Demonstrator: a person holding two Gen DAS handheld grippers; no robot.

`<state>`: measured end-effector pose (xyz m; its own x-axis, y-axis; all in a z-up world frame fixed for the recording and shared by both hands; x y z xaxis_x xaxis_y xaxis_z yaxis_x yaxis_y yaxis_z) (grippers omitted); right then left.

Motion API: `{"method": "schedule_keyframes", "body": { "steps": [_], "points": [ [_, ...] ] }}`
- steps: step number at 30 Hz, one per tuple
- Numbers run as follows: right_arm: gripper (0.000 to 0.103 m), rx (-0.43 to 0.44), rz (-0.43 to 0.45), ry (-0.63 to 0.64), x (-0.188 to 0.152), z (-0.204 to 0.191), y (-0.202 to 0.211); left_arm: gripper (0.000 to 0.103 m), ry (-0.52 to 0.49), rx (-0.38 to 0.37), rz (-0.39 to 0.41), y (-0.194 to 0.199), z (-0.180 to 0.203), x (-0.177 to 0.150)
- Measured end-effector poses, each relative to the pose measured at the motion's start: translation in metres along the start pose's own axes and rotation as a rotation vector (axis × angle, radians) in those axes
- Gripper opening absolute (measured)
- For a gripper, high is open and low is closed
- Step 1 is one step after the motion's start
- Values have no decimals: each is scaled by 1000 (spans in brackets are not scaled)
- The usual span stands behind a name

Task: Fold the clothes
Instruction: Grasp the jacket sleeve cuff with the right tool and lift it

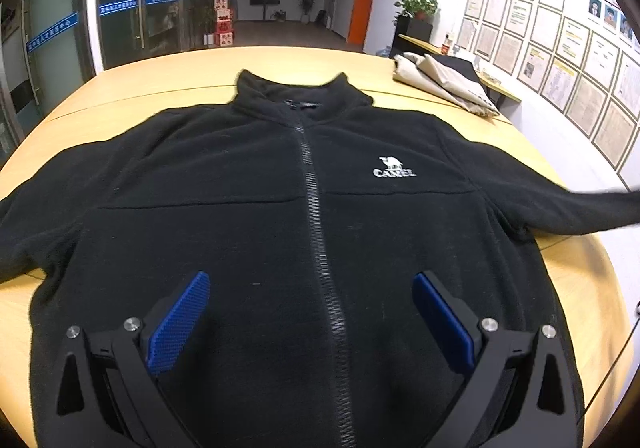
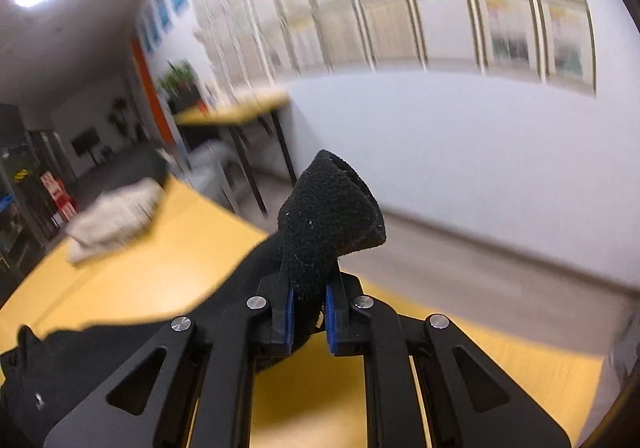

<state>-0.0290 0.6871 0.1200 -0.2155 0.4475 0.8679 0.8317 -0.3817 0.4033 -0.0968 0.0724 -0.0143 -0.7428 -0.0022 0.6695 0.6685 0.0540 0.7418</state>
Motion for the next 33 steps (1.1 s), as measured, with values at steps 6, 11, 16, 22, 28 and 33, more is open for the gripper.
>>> {"method": "schedule_keyframes", "body": {
  "steps": [6, 11, 16, 22, 28, 33],
  "points": [
    [10, 270, 158, 220, 44, -177, 54, 103, 81, 31, -11, 4, -48, -8],
    [10, 526, 100, 391, -4, -347, 74, 103, 138, 84, -13, 11, -102, -17],
    [10, 712, -43, 566, -120, -494, 81, 103, 221, 145, -16, 21, -167, -29],
    [10, 809, -221, 643, -242, -587, 82, 103, 288, 216, -8, 34, -236, -43],
    [10, 853, -346, 770, -336, -632, 88, 103, 344, 243, -19, 36, -276, -57],
    [10, 895, -393, 933, -415, -628, 115, 103, 370, 256, -14, 38, -293, -62]
  ]
}}
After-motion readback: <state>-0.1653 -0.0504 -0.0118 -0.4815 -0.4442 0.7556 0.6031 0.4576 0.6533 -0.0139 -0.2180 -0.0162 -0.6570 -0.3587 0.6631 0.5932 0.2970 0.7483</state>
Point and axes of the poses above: each gripper's, at about its wrist camera, not at the fingertips, and y roughly against the way its jaws point, z to its right, x to its top, the point moved 8 cm from there along -y, roughly the way its jaws point, and after that the axes turned 12 degrees about x, right-handed, at the moved point
